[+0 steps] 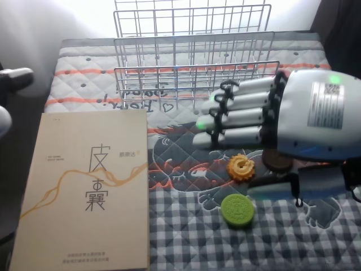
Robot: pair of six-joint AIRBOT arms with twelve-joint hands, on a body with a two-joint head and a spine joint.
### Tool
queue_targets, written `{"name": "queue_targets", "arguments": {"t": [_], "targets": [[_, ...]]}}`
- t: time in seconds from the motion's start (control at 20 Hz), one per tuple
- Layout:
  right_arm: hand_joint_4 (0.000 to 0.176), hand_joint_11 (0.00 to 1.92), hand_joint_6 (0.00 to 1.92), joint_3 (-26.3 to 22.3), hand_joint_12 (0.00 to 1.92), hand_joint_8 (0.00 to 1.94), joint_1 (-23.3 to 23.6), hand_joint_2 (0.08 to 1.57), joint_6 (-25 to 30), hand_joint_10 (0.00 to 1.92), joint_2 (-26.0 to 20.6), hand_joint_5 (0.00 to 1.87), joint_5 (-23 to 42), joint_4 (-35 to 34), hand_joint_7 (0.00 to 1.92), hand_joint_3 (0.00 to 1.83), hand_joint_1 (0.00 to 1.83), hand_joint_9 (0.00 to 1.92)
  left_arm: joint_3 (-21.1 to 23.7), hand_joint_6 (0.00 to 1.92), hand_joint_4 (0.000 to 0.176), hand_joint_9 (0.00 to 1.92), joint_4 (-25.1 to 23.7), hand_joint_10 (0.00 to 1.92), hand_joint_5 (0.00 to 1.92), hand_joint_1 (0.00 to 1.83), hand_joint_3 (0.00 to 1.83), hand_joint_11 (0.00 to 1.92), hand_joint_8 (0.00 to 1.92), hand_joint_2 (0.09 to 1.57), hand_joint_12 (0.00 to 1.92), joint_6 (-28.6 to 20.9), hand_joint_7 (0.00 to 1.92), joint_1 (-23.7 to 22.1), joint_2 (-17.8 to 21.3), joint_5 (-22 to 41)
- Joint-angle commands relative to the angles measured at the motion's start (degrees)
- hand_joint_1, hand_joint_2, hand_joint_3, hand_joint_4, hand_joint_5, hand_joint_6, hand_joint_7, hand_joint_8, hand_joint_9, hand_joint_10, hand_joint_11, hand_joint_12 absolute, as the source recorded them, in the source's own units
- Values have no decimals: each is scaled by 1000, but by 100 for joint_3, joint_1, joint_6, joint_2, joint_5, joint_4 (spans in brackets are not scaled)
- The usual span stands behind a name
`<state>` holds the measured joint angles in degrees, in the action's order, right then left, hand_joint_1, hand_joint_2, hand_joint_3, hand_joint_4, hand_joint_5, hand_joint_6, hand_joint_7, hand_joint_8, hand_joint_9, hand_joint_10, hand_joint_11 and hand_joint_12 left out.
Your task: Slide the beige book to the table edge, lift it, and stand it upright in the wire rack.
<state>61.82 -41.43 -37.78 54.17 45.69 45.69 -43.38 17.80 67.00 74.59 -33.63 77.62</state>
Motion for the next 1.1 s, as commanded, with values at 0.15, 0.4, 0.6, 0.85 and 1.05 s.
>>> {"name": "queue_targets", "arguments": {"t": [0.15, 0.4, 0.6, 0.85, 1.05], "targets": [[12, 116, 0, 268, 702, 0, 395, 1355, -15, 0, 423, 348, 354, 705, 332, 0, 7, 285, 49, 0, 143, 0, 311, 0, 206, 0, 0, 0, 0, 1243, 0, -194, 82, 295, 136, 1197], [0, 101, 4, 309, 725, 2, 393, 1340, -15, 8, 621, 384, 355, 742, 367, 0, 144, 334, 60, 1, 172, 36, 311, 14, 176, 0, 0, 0, 8, 1228, 0, -199, 89, 312, 151, 1268], [0, 99, 0, 327, 806, 0, 392, 1357, 63, 0, 825, 354, 371, 727, 344, 2, 149, 312, 60, 4, 176, 67, 298, 22, 186, 0, 0, 0, 9, 1224, 0, -199, 101, 315, 151, 1263], [0, 67, 0, 502, 883, 2, 297, 1383, 63, 1, 1033, 343, 432, 712, 356, 2, 73, 317, 55, 5, 176, 73, 266, 18, 193, 0, 0, 0, 6, 1223, 0, -210, 104, 315, 150, 1192], [0, 62, 5, 533, 893, 8, 262, 1395, 63, 8, 1043, 338, 429, 755, 375, 4, 16, 331, 48, 3, 175, 73, 253, 14, 193, 0, 0, 0, 6, 1234, 0, -213, 111, 315, 142, 1162]]}}
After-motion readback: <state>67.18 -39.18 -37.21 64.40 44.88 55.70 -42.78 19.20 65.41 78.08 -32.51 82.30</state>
